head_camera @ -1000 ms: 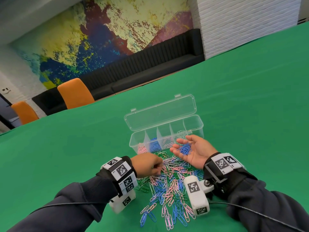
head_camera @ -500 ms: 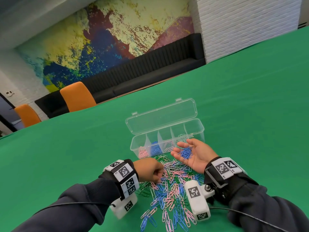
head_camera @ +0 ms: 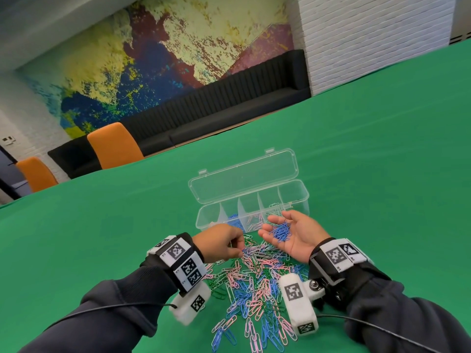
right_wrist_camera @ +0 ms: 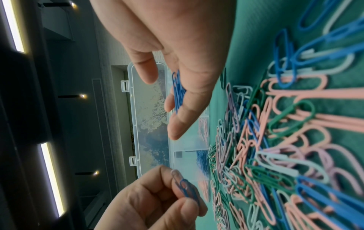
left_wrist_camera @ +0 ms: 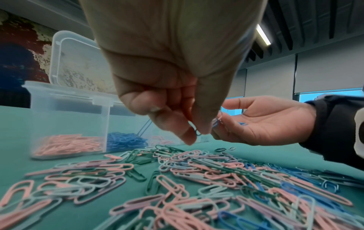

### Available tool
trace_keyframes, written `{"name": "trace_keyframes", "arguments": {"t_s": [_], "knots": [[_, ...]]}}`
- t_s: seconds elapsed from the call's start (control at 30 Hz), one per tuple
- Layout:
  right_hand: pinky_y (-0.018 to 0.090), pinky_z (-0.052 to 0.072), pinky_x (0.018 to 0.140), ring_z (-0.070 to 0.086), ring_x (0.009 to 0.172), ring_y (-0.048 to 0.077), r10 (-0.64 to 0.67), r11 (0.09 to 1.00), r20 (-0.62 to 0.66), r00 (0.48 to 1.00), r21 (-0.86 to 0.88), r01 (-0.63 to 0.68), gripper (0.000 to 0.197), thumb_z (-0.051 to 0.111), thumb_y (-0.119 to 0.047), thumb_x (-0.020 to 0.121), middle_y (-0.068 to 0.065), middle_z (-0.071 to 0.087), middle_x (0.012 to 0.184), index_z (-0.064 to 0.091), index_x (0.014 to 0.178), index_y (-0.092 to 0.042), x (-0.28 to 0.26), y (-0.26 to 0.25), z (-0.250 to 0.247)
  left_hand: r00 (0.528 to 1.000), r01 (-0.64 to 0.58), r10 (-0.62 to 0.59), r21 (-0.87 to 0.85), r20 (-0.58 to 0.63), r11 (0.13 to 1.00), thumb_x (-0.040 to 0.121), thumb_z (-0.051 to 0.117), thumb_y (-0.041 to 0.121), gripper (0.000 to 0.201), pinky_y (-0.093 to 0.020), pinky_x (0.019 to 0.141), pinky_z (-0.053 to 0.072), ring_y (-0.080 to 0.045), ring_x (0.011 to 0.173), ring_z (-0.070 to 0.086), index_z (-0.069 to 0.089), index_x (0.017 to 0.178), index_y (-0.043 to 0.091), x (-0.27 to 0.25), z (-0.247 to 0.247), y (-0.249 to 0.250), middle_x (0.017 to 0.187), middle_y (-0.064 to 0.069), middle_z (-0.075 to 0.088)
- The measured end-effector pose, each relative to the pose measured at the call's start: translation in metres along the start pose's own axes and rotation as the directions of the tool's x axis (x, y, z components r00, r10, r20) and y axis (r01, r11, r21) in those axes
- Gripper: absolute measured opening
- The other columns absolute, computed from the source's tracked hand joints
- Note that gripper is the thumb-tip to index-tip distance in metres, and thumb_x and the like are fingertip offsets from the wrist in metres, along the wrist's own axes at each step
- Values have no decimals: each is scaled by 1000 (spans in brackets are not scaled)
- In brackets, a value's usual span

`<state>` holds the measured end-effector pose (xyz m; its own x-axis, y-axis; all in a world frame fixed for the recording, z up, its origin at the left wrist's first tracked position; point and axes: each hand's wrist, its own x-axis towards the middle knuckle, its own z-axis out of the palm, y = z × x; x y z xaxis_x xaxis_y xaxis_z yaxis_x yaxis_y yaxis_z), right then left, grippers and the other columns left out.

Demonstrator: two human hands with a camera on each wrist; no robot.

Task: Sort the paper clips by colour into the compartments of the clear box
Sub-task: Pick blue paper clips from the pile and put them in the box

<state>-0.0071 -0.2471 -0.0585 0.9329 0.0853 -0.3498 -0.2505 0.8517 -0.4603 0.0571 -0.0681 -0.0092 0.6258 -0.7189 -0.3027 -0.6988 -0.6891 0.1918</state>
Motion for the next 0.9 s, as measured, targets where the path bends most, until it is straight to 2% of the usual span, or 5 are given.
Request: {"name": "trace_keyframes", "arguments": {"t_s": [0.23,0.37,0.53,0.73,0.9], "knots": [[33,57,48,56,80,34,-1,1000,-11,1000,-13,0,33,35,-22,100,22,54,84,53,88,3,-1,0,-1,997,2,-13,-133,-81,991,86,55,1,24,-18,57,47,-8,52,53,48,85,24,-4,5,-3,71,12,59],[33,57,48,56,79,34,-4,1000,-16,1000,-25,4,33,34,-22,100,22,53,84,52,88,3,-1,-1,0,988,-4,-27,-205,-150,979,87,57,2,23,-15,55,45,-1,48,51,50,98,21,-4,5,-1,72,10,61],[38,56,52,56,77,36,27,998,-21,999,-58,-29,32,36,-22,99,23,53,86,52,88,3,2,4,0,935,-149,-57,-532,-350,834,86,62,0,23,-16,54,46,-5,53,54,52,90,21,1,-7,20,78,2,60],[43,56,57,57,83,41,68,998,-8,998,2,-68,34,36,-24,99,25,53,92,52,96,5,0,1,0,889,-81,-164,-499,-427,863,90,60,10,11,-12,55,44,-1,57,58,55,93,20,-5,-14,3,88,4,64],[40,56,65,61,85,40,74,997,-3,997,-1,-74,35,36,-26,99,24,56,90,54,100,4,-2,1,0,768,-110,-453,-791,-452,602,94,50,6,10,-18,52,45,-8,57,58,57,94,13,-32,1,-42,85,-3,67]]}}
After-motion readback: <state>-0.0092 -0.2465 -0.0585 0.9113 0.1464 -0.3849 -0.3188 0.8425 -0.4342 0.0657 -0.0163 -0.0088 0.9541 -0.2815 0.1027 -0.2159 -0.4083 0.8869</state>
